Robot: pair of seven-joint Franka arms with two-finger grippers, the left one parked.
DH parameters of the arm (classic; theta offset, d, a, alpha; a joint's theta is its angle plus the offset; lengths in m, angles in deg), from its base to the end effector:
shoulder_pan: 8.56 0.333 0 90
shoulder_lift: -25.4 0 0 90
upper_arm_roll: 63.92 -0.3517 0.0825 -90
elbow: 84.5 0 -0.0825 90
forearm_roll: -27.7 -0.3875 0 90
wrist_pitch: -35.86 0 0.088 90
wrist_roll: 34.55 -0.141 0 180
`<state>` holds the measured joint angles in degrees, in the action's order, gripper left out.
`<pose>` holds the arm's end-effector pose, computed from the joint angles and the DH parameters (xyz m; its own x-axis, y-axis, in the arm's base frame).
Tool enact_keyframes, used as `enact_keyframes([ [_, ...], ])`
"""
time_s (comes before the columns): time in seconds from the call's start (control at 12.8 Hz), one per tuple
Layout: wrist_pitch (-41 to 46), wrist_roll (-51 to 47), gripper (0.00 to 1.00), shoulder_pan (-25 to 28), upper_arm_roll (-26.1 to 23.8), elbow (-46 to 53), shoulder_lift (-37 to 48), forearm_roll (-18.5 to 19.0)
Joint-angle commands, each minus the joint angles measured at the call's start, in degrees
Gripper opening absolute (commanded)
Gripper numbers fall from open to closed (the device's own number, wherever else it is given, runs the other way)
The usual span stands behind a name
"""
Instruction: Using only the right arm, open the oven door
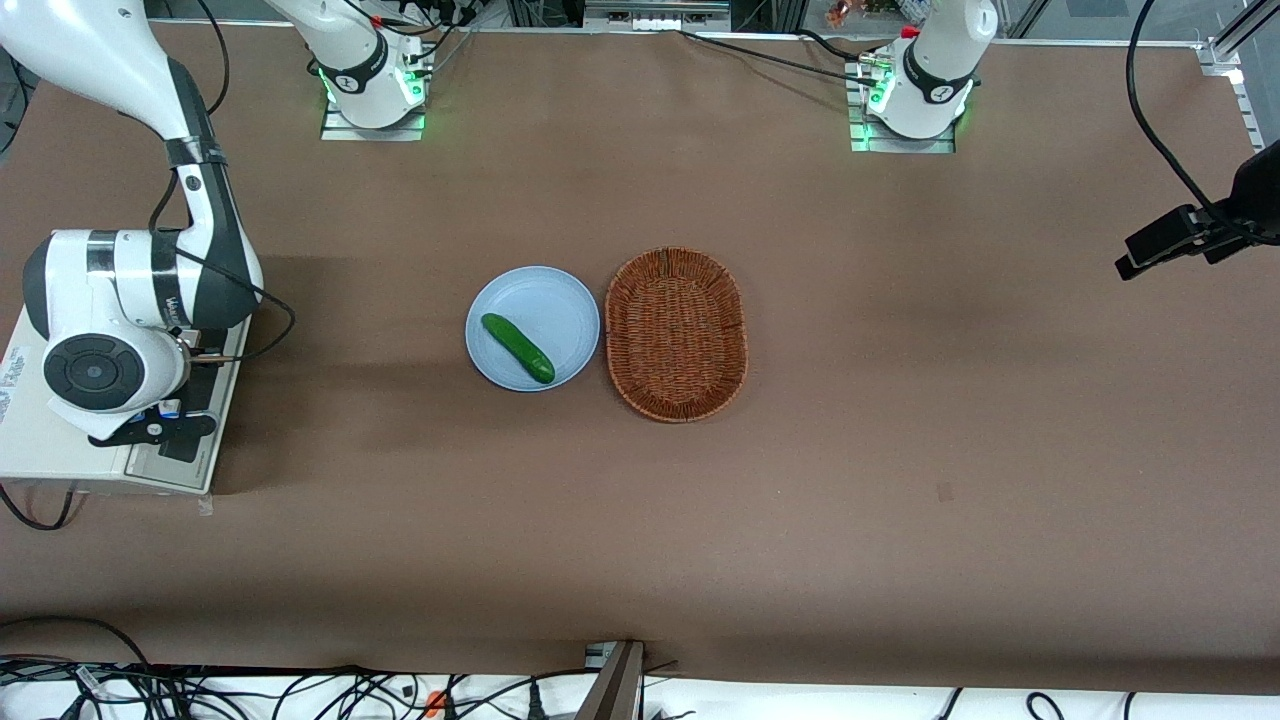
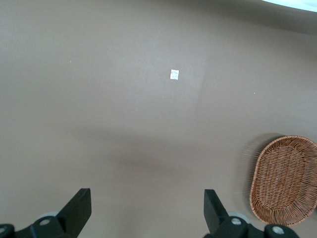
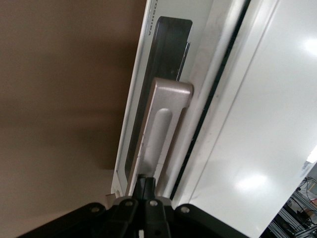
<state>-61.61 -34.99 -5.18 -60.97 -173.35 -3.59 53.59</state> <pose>0.6639 -0.0466 0.3430 0.9324 0.0540 -0.3573 0.2089 -0.8872 0.4113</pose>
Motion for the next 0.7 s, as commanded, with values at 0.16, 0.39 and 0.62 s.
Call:
enact_keyframes([
  [0.16, -1.9, -1.8, 0.0, -0.1, -0.2, 0.4, -2.1, -3.0],
  [0.39, -3.4, -1.9, 0.0, -0.1, -0.2, 0.4, -3.5, -4.9],
  [0.62, -5.7, -2.6, 0.0, 0.0, -0.2, 0.4, -5.5, -5.5],
])
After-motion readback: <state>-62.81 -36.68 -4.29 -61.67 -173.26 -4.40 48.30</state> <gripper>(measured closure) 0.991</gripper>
